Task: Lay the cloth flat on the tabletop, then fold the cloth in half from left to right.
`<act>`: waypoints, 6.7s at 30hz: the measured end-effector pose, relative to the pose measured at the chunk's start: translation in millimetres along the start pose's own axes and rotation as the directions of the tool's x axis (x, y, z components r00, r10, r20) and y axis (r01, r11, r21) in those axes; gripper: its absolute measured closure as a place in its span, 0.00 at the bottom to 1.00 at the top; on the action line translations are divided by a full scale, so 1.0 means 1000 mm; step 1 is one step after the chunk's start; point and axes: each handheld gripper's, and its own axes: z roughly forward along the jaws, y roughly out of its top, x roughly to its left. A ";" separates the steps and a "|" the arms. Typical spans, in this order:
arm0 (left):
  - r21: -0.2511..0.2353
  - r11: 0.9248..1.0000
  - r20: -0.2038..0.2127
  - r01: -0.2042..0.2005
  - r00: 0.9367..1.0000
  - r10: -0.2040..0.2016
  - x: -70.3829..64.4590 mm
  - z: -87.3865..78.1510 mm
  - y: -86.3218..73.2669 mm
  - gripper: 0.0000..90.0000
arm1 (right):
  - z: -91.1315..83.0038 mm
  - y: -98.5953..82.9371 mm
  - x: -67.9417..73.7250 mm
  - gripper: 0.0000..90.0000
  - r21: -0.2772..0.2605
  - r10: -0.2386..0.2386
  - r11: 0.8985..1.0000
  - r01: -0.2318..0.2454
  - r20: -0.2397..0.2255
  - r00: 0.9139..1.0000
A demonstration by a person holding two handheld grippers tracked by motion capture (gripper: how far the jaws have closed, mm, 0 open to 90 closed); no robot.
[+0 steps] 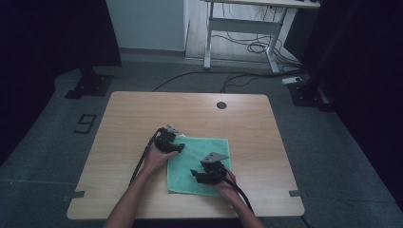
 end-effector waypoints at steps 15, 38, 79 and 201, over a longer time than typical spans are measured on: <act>-0.010 1.000 0.003 0.005 1.000 -0.005 0.001 0.000 -0.001 0.45 | 0.020 -0.006 0.055 0.37 0.044 -0.122 0.991 0.124 -0.049 0.991; -0.017 1.000 -0.003 0.011 1.000 -0.012 0.000 0.000 -0.002 0.44 | 0.036 0.007 0.085 0.35 0.073 -0.161 0.983 0.168 -0.091 0.983; -0.017 1.000 0.022 0.012 1.000 -0.011 0.000 -0.004 -0.006 0.42 | 0.010 -0.009 0.046 0.36 0.063 -0.081 0.994 0.085 -0.062 0.995; -0.116 0.989 0.004 0.090 0.996 -0.090 0.027 -0.056 0.020 0.97 | -0.007 0.013 0.102 0.98 -0.141 -0.146 0.982 0.123 -0.162 0.976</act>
